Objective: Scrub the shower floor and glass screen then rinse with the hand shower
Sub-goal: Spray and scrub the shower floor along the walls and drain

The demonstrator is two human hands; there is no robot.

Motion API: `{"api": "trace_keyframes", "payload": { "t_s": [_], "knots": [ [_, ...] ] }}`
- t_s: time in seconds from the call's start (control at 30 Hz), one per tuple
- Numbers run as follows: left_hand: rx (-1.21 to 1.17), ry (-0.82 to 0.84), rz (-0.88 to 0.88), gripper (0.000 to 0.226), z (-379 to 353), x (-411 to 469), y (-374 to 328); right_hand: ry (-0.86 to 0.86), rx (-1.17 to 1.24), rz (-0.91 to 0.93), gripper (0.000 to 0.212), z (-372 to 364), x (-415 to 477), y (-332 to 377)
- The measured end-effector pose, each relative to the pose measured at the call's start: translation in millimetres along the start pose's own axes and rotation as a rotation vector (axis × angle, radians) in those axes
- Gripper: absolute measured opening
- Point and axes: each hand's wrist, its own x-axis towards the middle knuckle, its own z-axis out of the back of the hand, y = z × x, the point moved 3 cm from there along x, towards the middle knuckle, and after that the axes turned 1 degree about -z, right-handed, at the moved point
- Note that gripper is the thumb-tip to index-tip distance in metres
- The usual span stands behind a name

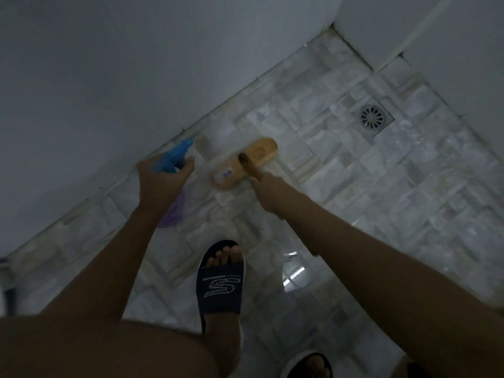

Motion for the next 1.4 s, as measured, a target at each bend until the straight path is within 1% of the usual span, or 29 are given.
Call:
{"api": "trace_keyframes", "payload": {
  "t_s": [0.03, 0.1, 0.13, 0.2, 0.23, 0.3, 0.33, 0.37, 0.4, 0.47, 0.53, 0.6, 0.63, 0.7, 0.77, 0.83, 0.87, 0.93, 1.0, 1.03, 1.1, 1.2, 1.27, 1.33, 1.4],
  "knots": [
    [-0.017, 0.004, 0.007, 0.029, 0.0, -0.2, 4.7, 0.01, 0.007, -0.009, 0.041, -0.4, -14.0, -17.8],
    [-0.043, 0.052, 0.026, 0.032, 1.3, 1.2, 6.1, 0.035, -0.097, -0.051, 0.045, -7.6, -42.3, -63.5],
    [-0.034, 0.043, 0.043, 0.032, 0.8, 2.2, 4.6, 0.04, -0.129, -0.085, 0.047, -10.7, -52.5, -84.6],
    [-0.047, 0.053, 0.045, 0.032, -4.1, 1.1, 5.1, 0.016, -0.158, -0.127, 0.046, -10.3, -48.4, -95.1],
    [-0.038, 0.067, 0.026, 0.029, -7.3, -0.5, 4.8, -0.001, -0.186, -0.101, 0.044, -11.1, -38.7, -90.1],
    [-0.003, 0.113, -0.03, 0.017, -11.9, -7.4, -1.8, -0.035, -0.189, 0.051, 0.042, -14.7, -20.6, -62.8],
    [0.024, 0.126, -0.058, 0.02, -13.8, -9.5, -6.1, -0.057, -0.134, 0.13, 0.044, -15.5, -12.0, -42.4],
    [0.035, 0.139, -0.077, 0.024, -16.5, -11.0, -6.5, -0.088, -0.065, 0.161, 0.046, -16.7, 0.2, -24.5],
    [0.046, 0.154, -0.083, 0.026, -18.9, -12.2, -7.7, -0.107, 0.001, 0.151, 0.046, -16.8, 11.9, -9.2],
    [0.075, 0.201, -0.085, 0.024, -26.6, -14.3, -9.3, -0.09, 0.115, 0.07, 0.042, -15.8, 26.0, 8.9],
    [0.1, 0.228, -0.075, 0.019, -30.2, -16.2, -9.3, 0.013, 0.32, -0.02, 0.039, -14.5, 23.7, 8.0],
    [0.086, 0.23, -0.09, 0.018, -31.3, -18.2, -14.3, 0.053, 0.534, -0.086, 0.042, -12.4, 3.1, -11.1],
    [0.071, 0.231, -0.1, 0.019, -33.1, -19.5, -17.0, 0.032, 0.577, -0.101, 0.045, -13.5, -9.3, -28.8],
    [0.045, 0.231, -0.089, 0.02, -36.7, -20.7, -21.7, -0.042, 0.565, -0.125, 0.048, -17.5, -36.4, -66.6],
    [0.022, 0.258, -0.07, 0.02, -46.3, -21.4, -27.4, -0.103, 0.421, -0.132, 0.041, -29.0, -61.4, -106.6],
    [-0.001, 0.278, -0.075, 0.019, -58.3, -20.4, -36.0, -0.121, 0.342, -0.188, 0.034, -50.3, -87.8, -138.8],
    [-0.016, 0.287, -0.089, 0.019, -65.8, -18.9, -42.0, -0.119, 0.35, -0.218, 0.033, -61.7, -100.6, -149.2],
    [-0.019, 0.298, -0.143, 0.019, -79.1, -14.8, -51.4, -0.114, 0.418, -0.212, 0.032, -80.3, -119.2, -153.9],
    [0.008, 0.319, -0.201, 0.02, -95.6, -11.5, -59.6, -0.147, 0.394, -0.203, 0.032, -77.6, -114.9, -152.5],
    [0.014, 0.332, -0.209, 0.02, -102.2, -9.2, -62.7, -0.184, 0.381, -0.229, 0.035, -68.5, -102.0, -150.7],
    [0.014, 0.364, -0.219, 0.02, -118.0, -5.9, -70.4, -0.25, 0.392, -0.274, 0.042, -41.0, -68.6, -146.1],
    [-0.013, 0.391, -0.235, 0.02, -136.8, -1.2, -83.1, -0.287, 0.45, -0.28, 0.047, -4.9, -36.1, -141.9],
    [-0.039, 0.406, -0.212, 0.025, -147.9, 1.3, -89.6, -0.25, 0.476, -0.293, 0.047, -11.1, -47.3, -155.3],
    [-0.044, 0.411, -0.149, 0.029, -157.2, 5.0, -90.4, -0.193, 0.474, -0.339, 0.044, -36.8, -81.8, -175.0],
    [-0.058, 0.409, -0.099, 0.029, -170.9, 12.8, -92.0, -0.144, 0.486, -0.375, 0.04, -64.8, -116.5, -193.1]
  ]
}}
